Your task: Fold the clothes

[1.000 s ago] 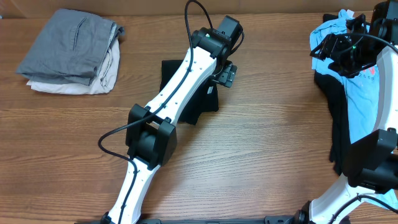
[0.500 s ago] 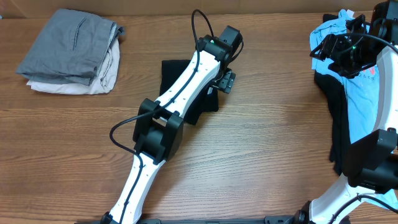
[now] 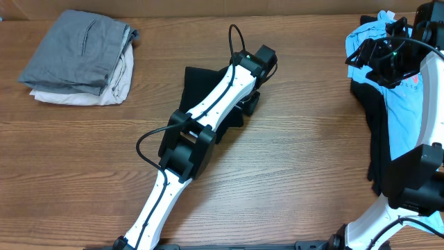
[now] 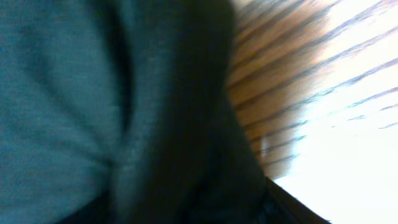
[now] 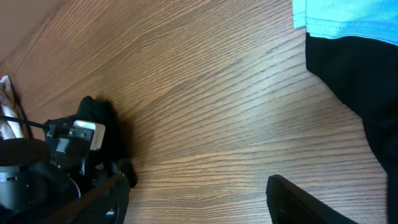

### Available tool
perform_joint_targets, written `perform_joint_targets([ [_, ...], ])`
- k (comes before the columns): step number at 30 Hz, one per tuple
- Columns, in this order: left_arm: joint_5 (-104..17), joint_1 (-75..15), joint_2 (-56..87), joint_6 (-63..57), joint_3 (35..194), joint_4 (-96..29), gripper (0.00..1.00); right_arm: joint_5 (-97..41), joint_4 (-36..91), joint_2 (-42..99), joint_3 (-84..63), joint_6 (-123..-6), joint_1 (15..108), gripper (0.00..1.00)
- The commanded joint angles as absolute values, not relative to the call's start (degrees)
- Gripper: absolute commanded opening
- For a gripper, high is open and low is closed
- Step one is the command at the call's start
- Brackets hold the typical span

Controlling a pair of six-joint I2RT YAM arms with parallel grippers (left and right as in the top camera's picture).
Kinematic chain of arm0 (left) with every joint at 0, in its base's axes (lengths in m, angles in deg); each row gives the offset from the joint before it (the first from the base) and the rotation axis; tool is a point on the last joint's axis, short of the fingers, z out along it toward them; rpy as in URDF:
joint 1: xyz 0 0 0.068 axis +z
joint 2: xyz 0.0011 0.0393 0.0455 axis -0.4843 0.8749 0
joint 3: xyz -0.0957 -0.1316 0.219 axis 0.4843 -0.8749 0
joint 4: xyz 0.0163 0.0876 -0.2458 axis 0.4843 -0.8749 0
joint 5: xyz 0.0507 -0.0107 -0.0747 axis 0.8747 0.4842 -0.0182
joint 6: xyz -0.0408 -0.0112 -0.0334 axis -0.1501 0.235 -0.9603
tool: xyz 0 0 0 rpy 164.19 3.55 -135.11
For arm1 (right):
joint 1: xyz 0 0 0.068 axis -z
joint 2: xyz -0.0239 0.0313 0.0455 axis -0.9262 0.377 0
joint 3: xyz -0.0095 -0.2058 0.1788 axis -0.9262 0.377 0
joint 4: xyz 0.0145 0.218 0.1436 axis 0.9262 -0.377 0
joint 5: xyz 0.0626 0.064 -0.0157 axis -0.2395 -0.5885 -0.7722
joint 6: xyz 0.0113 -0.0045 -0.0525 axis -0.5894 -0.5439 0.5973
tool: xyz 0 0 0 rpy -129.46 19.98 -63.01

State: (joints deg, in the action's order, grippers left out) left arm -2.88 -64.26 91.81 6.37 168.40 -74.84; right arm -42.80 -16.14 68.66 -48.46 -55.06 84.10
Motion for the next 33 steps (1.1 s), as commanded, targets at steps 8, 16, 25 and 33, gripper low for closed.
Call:
perform_joint_targets([
  [8,4.18,-62.05,94.28,6.26,169.53,-82.71,0.04,-42.47,-16.47,68.60,-48.18,-54.86,83.99,0.74],
  [16,3.74,-49.11,83.26,14.41,185.66,-92.74,0.04,-42.47,-16.45,68.60,-48.18,-54.86,83.99,0.74],
  [25,3.72,-34.29,70.28,35.76,190.65,-87.45,0.04,-42.47,-16.47,68.60,-48.18,-55.10,83.99,0.74],
  [33,3.50,-21.09,66.76,49.25,190.60,-74.34,0.04,-42.56,-16.77,68.60,-48.18,-56.63,83.97,0.74],
])
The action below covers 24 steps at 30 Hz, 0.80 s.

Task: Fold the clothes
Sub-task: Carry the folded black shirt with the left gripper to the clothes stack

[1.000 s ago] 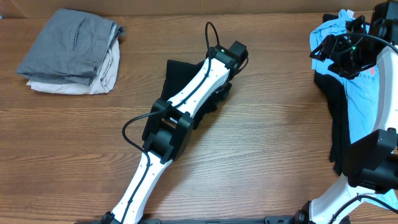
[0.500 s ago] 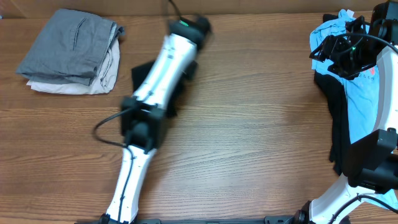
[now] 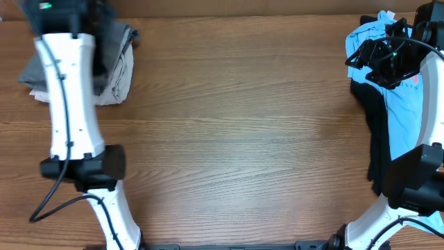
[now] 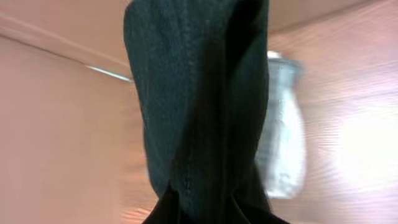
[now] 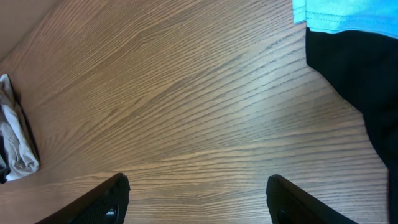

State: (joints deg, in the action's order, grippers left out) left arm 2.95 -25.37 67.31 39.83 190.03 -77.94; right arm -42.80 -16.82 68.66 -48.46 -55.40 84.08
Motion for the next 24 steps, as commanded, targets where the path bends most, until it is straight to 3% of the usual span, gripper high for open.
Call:
perform_joint_targets([
  [1,2.80,-19.60,67.00,50.58,190.49,-72.50,0.04,-42.65,-16.77,68.60,-48.18,-56.63,83.97,0.74],
  [8,-8.63,-10.95,70.61,60.94,190.43,-66.16,0.04,-42.67,-16.90,68.60,-48.18,-56.63,83.95,0.73],
  [15,-8.74,-9.18,74.72,68.55,190.38,-61.00,0.04,-42.65,-16.90,68.60,-48.18,-57.07,83.93,0.73],
  [24,-8.74,-8.06,81.47,68.90,190.38,-56.81,0.04,-42.63,-16.73,68.60,-48.18,-57.92,83.93,0.73],
])
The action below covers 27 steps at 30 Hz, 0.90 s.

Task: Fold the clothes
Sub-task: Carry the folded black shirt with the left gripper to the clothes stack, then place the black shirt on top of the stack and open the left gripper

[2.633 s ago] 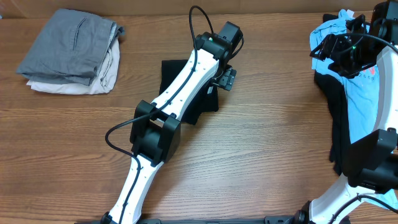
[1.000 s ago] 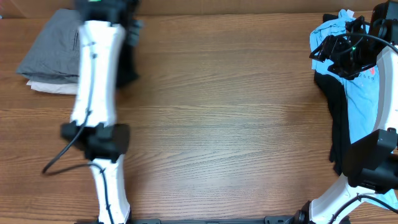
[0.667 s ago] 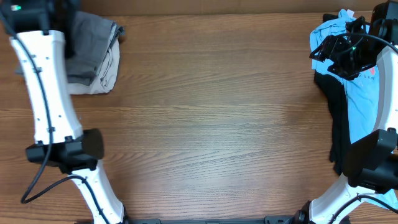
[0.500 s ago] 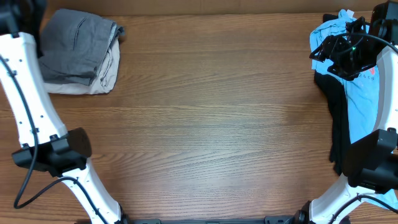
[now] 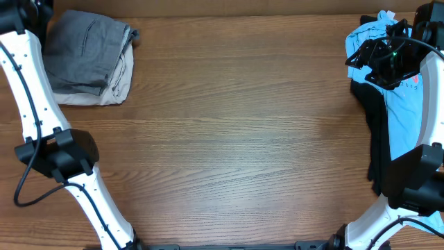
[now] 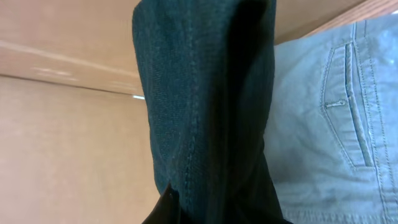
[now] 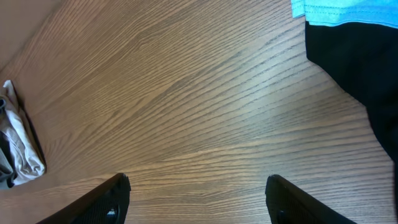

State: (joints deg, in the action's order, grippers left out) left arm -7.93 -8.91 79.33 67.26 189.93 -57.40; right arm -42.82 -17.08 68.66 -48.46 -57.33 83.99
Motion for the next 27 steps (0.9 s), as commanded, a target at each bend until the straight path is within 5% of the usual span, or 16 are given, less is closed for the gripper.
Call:
perform_joint_targets([
  [1,-8.76,-7.97,81.95,68.85,190.38,-56.83,0.04,-42.63,-16.75,68.60,-48.18,-57.92,83.93,0.73],
  [10,-22.01,-8.56,83.35,65.25,190.08,-58.71,0.09,-42.63,-16.97,68.60,-48.18,-58.11,83.64,0.73],
  [13,-33.29,-9.50,83.35,60.09,190.08,-63.41,0.46,-42.65,-16.60,68.60,-48.18,-58.11,83.08,0.73],
  [14,-39.82,-10.29,83.35,57.10,190.08,-67.47,0.84,-42.63,-16.25,68.60,-48.18,-58.11,82.64,0.73],
  [15,-42.73,-10.75,83.35,55.81,190.08,-69.66,1.00,-42.65,-16.10,68.60,-48.18,-58.11,82.42,0.73],
  [20,-47.73,-13.74,83.35,47.78,190.08,-76.37,1.00,-42.63,-15.57,68.60,-48.18,-58.09,80.98,0.73],
  [27,-48.65,-15.56,80.40,22.12,193.12,-76.52,1.00,-42.54,-17.82,68.18,-51.02,-52.34,80.54,0.78],
])
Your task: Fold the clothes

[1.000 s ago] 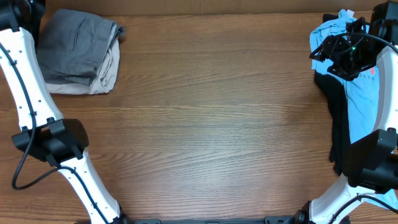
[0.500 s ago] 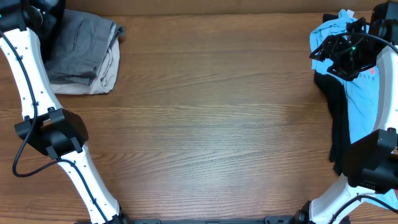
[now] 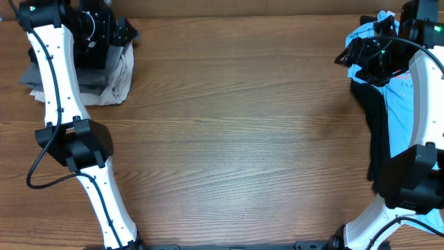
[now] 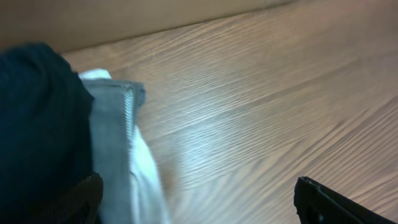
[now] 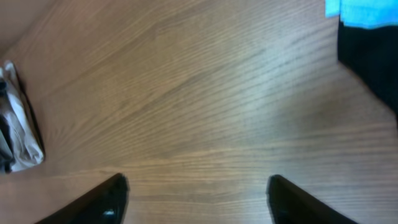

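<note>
A dark folded garment (image 3: pixel 89 57) lies on top of the stack of folded clothes (image 3: pixel 114 76) at the far left. In the left wrist view it shows as a dark mass (image 4: pixel 37 124) over a grey layer (image 4: pixel 112 143) and a white one (image 4: pixel 146 180). My left gripper (image 3: pixel 104 31) hangs over the stack, open (image 4: pixel 199 205), with nothing between its fingers. My right gripper (image 3: pixel 361 55) is open (image 5: pixel 199 202) above bare wood beside the unfolded pile: a light blue shirt (image 3: pixel 402 104) and a black garment (image 3: pixel 378 139).
The wooden table (image 3: pixel 243 139) runs between the stack and the pile. A cardboard-coloured wall lines the far edge. The stack also shows small at the left edge of the right wrist view (image 5: pixel 15 137). The pile hangs over the table's right side.
My left gripper, which was shut on the dark garment above the grey trousers, is now open, and the garment lies on the stack. The right gripper has shifted slightly to the left.
First my left gripper was down on the dark folded garment in the middle of the table. Then it held the garment up at the far-left stack, and still did above the grey trousers. Now the garment rests on the stack. The right arm stayed by the pile.
</note>
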### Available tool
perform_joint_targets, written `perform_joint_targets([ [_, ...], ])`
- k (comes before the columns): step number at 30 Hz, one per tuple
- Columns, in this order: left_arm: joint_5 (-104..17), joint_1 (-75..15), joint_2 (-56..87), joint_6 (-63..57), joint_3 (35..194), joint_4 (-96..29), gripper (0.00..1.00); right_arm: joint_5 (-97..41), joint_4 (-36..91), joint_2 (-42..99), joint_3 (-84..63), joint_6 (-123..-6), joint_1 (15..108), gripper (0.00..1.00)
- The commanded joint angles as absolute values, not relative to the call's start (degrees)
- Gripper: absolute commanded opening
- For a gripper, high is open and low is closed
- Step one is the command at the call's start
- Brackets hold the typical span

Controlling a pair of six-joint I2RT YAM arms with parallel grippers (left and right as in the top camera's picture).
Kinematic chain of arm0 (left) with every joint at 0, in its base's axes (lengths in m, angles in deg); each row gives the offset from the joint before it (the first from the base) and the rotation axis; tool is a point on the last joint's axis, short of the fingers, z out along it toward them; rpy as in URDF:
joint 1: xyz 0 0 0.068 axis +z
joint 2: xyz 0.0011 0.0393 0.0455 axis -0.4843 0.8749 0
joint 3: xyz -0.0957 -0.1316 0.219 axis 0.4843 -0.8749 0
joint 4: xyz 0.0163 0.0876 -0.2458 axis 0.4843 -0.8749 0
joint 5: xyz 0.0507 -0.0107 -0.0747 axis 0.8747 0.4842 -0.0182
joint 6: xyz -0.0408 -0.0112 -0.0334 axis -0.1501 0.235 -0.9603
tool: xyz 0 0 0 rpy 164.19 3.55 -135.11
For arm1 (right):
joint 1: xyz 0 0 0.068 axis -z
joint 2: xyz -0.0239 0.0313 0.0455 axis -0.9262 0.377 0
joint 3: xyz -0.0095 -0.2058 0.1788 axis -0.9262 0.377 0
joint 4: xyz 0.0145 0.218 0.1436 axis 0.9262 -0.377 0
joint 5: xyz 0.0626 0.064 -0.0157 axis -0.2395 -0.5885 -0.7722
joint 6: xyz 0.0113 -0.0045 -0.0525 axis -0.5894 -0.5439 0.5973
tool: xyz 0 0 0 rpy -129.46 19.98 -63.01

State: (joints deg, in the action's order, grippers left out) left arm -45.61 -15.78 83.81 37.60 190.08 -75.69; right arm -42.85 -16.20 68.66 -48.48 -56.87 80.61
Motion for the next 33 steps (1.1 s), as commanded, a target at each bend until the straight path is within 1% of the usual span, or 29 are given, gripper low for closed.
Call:
perform_joint_targets([
  [1,-51.30,-15.51,79.15,19.00,194.23,-77.18,1.00,-42.37,-19.42,67.64,-52.77,-50.03,80.54,0.85],
  [2,-55.30,-15.49,77.60,17.18,195.41,-77.79,1.00,-41.93,-21.43,66.76,-55.50,-47.80,80.54,1.00],
  [6,-65.20,-15.65,73.21,14.10,197.01,-78.27,1.00,-41.25,-26.15,63.81,-63.48,-45.83,80.54,1.00],
  [10,-65.44,-16.19,70.21,13.78,197.01,-78.77,1.00,-40.00,-32.77,59.33,-73.51,-45.85,80.56,1.00],
  [14,-59.95,-16.21,70.24,13.80,196.72,-78.84,1.00,-39.66,-36.47,54.30,-76.85,-46.07,80.56,1.00],
  [18,-49.37,-16.21,70.24,13.78,196.72,-78.82,1.00,-39.66,-36.47,50.24,-76.85,-46.07,80.56,1.00],
  [22,-41.26,-16.19,70.24,13.78,196.72,-78.82,1.00,-39.66,-36.47,49.28,-76.83,-46.07,80.56,1.00],
  [26,-37.26,-16.24,70.24,13.78,196.72,-78.82,1.00,-39.66,-36.44,49.54,-76.66,-46.07,80.56,1.00],
  [31,-36.91,-16.24,70.24,13.78,196.72,-78.82,1.00,-40.59,-36.23,49.98,-76.63,-46.09,80.67,1.00],
  [33,-36.91,-16.24,70.24,13.78,196.72,-78.82,1.00,-42.67,-33.67,49.23,-76.63,-46.07,79.40,1.00],
])
